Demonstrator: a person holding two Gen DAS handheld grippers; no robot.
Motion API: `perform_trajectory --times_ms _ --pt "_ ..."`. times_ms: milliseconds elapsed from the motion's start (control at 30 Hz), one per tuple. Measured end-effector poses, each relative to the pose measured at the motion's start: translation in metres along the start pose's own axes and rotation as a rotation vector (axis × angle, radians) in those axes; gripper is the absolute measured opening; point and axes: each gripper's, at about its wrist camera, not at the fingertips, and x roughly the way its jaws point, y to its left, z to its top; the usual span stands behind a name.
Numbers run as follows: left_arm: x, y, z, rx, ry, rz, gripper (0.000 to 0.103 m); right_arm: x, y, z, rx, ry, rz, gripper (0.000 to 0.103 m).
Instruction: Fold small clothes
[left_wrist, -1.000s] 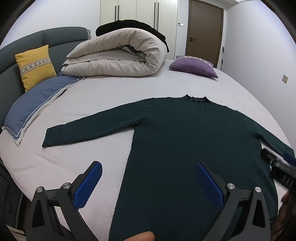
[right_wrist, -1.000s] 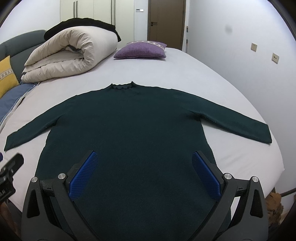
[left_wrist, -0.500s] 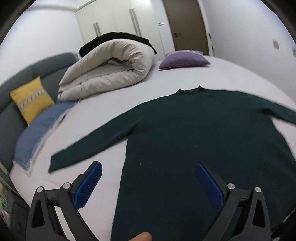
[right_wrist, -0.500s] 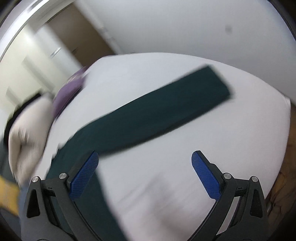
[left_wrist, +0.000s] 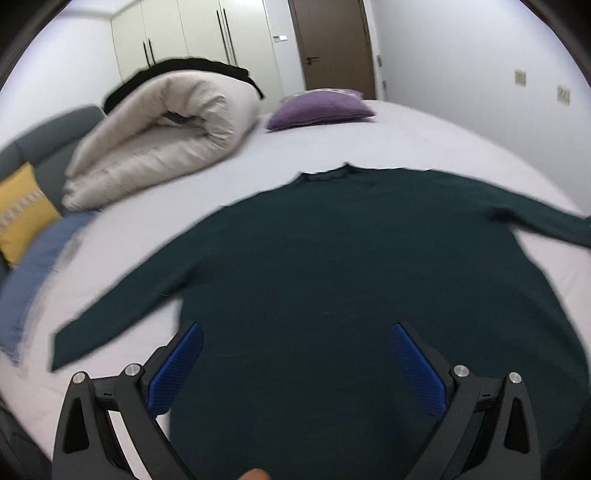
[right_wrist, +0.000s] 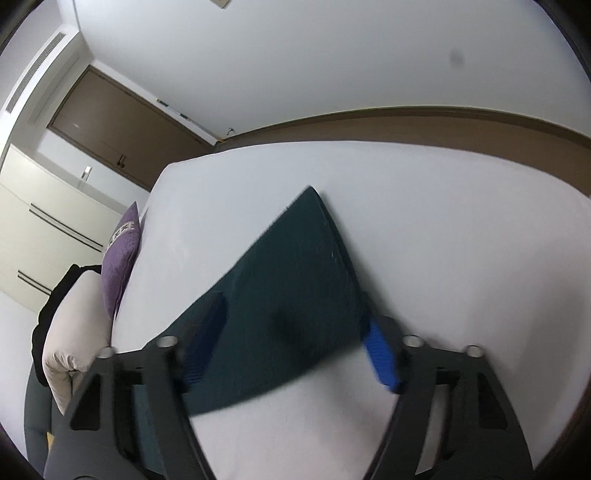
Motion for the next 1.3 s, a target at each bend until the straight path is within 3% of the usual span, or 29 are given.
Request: perform_trajectory --times_ms 67,167,267,367,467,600,700,867,1067,1200,1267,1300 --pt "0.004 -0.002 0.001 -0.033 0.009 -0.046 0.103 0.01 -0.004 0.015 -0.005 0.008 0.007 0.045" --pt "0.015 -0.008 0.003 -0.006 0.072 -0.04 0.103 0.02 -0.006 0.038 -0.016 0.024 0.002 0.023" --pt "0.017 -0.002 0.005 -0.051 0.058 -0.039 0.103 0.023 0.005 0.04 -0.05 0.03 -0.031 0.009" --pt "0.02 0.01 0.006 -0.092 0.057 -0.045 0.103 0.02 0.041 0.03 -0.114 0.023 -0.033 0.008" --pt "0.029 0.029 0.007 -0.193 0.085 -0.144 0.103 0.013 0.093 0.009 -0.235 0.017 0.003 0.008" --pt "0.036 0.053 0.01 -0.303 0.07 -0.241 0.103 0.021 0.195 -0.021 -0.437 0.056 0.109 0.007" --pt "0.04 0.069 0.013 -0.363 0.062 -0.301 0.102 0.034 0.271 -0.058 -0.565 0.111 0.199 0.007" --pt "0.043 0.097 0.015 -0.424 0.043 -0.342 0.102 0.068 0.366 -0.153 -0.705 0.221 0.277 0.007" --pt "0.051 0.132 0.0 -0.503 0.04 -0.348 0.102 0.072 0.401 -0.287 -0.852 0.349 0.3 0.007" --pt "0.057 0.142 -0.003 -0.522 0.043 -0.347 0.102 0.099 0.411 -0.345 -0.889 0.411 0.261 0.009" --pt "0.059 0.143 0.0 -0.52 0.039 -0.351 0.102 0.118 0.403 -0.389 -0.881 0.436 0.218 0.017" --pt "0.06 0.143 0.001 -0.516 0.037 -0.355 0.102 0.125 0.401 -0.388 -0.876 0.45 0.205 0.024"
